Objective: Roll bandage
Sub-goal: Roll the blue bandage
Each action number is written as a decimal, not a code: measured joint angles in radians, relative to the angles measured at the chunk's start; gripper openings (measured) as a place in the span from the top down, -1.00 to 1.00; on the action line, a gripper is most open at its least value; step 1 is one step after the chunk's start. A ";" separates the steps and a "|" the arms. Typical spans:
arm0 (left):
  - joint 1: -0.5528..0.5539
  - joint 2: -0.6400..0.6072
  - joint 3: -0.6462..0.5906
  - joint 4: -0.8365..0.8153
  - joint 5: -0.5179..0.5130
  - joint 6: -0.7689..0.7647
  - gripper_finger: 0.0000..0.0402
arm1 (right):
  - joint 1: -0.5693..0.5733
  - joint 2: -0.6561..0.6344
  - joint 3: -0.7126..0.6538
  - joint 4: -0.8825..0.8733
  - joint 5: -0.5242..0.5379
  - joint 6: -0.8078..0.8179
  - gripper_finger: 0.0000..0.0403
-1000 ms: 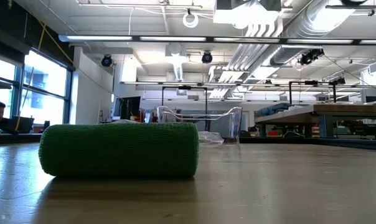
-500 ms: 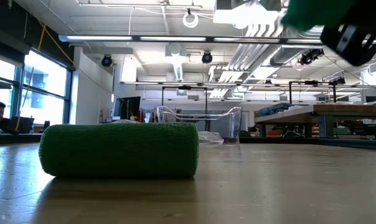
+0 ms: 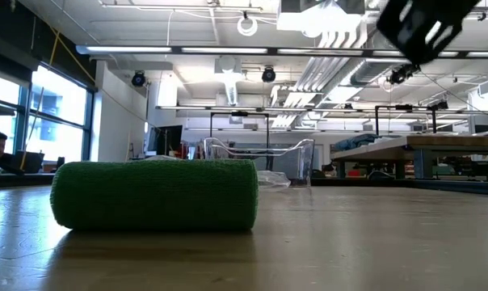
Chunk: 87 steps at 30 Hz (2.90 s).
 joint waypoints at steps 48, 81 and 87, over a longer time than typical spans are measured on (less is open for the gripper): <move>0.032 0.000 0.002 -0.109 -0.021 -0.094 1.00 | -0.126 -0.005 0.001 0.177 -0.253 0.123 0.19; 0.156 0.001 -0.062 -0.108 -0.134 -0.223 1.00 | 0.272 -0.073 0.001 -0.443 0.131 0.611 0.19; 0.260 0.001 -0.178 -0.106 -0.188 -0.332 1.00 | 0.262 -0.030 0.001 -0.310 0.146 0.412 0.19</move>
